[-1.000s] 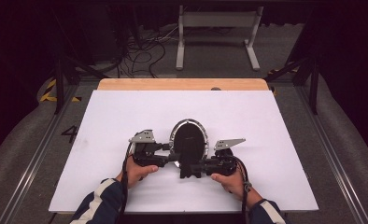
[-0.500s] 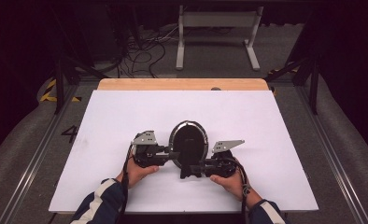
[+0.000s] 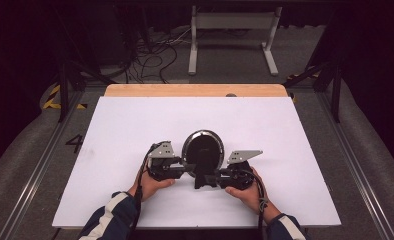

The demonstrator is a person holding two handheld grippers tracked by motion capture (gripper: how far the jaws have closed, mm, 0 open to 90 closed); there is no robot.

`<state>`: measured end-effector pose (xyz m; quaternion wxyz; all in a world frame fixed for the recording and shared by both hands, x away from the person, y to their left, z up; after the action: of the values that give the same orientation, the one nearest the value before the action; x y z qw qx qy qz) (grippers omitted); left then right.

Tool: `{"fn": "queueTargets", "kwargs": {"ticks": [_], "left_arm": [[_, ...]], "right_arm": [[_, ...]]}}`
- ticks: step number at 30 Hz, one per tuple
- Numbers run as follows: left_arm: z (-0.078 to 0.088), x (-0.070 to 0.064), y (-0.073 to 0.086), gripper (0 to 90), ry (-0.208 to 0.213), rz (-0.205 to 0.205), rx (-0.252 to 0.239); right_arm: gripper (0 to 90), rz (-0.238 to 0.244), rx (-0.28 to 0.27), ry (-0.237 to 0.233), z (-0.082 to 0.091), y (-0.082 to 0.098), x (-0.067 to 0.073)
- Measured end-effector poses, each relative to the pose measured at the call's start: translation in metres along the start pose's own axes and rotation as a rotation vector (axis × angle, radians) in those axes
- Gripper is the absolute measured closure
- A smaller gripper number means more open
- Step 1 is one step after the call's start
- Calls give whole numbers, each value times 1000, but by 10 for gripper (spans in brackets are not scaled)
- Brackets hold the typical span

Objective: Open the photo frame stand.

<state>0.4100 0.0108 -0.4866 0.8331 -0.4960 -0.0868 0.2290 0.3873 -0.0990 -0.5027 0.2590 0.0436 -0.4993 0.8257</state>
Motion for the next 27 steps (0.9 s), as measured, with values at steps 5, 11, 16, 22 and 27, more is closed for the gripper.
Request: {"fn": "queueTargets", "kwargs": {"ticks": [5, 11, 16, 22, 27], "left_arm": [[-2, 0, -3, 692, -32, -18, -7], [-5, 4, -8, 713, -78, -63, -3], [-8, 9, -12, 712, -121, -92, -7], [-10, 16, -14, 718, -182, -115, -8], [-13, 22, -15, 718, -209, -136, -10]], "right_arm": [[708, 9, 0, 18, 1, -1, 0], [707, 23, 0, 45, 5, -2, -2], [700, 16, -12, 49, 8, -4, -3], [699, 21, -6, 61, 9, -5, -2], [697, 18, -12, 66, 9, -6, -2]]}}
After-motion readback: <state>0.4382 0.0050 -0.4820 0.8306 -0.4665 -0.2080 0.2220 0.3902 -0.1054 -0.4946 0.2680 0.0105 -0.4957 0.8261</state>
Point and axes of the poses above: each handheld gripper's, and its own axes: z roughly backward along the jaws, y roughly out of its underside, x roughly to its left, the point moved 10 cm from there along -z, roughly forward along the jaws, and after that the axes turned 7 degrees about -y, right-handed, at the moved point
